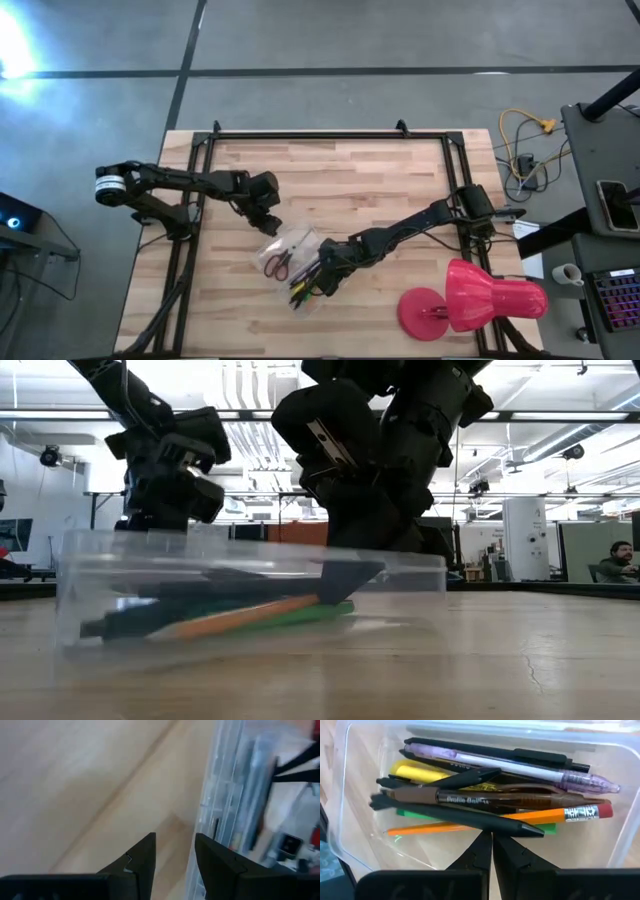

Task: Pick & place school supplies into a supply box
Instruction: Close the stationery box

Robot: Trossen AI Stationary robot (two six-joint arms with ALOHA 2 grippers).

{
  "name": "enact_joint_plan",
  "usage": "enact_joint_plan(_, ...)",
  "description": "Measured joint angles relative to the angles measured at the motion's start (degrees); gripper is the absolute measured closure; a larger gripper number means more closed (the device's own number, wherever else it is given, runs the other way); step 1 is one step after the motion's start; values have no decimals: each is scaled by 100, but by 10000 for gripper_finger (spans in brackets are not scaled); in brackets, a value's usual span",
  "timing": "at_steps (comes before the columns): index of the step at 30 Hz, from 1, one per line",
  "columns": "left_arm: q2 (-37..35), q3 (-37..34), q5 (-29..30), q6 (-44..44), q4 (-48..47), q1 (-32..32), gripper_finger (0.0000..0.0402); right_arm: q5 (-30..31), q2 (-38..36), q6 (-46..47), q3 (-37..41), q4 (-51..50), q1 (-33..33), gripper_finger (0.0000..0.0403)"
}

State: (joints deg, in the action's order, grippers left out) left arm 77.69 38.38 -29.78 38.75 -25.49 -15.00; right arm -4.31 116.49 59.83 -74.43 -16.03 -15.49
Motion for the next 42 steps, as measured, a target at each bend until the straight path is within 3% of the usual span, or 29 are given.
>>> enact_joint_plan(16, -7, 1169, -620, -16, 104, 96, 280, 122, -6, -50, 46, 21, -2, 394)
enact_joint_plan(22, 4, 1455, -542, -67, 103, 322, 280, 133, -15, -50, 129, 37, -2, 394)
enact_joint_plan(32, 13, 862, 457, -71, 47, 210, 280, 131, -17, -46, 180, 39, -34, 394)
enact_joint_plan(42, 20, 252, 487, 58, 53, 208, 280, 157, -17, -199, -18, 127, -42, 394)
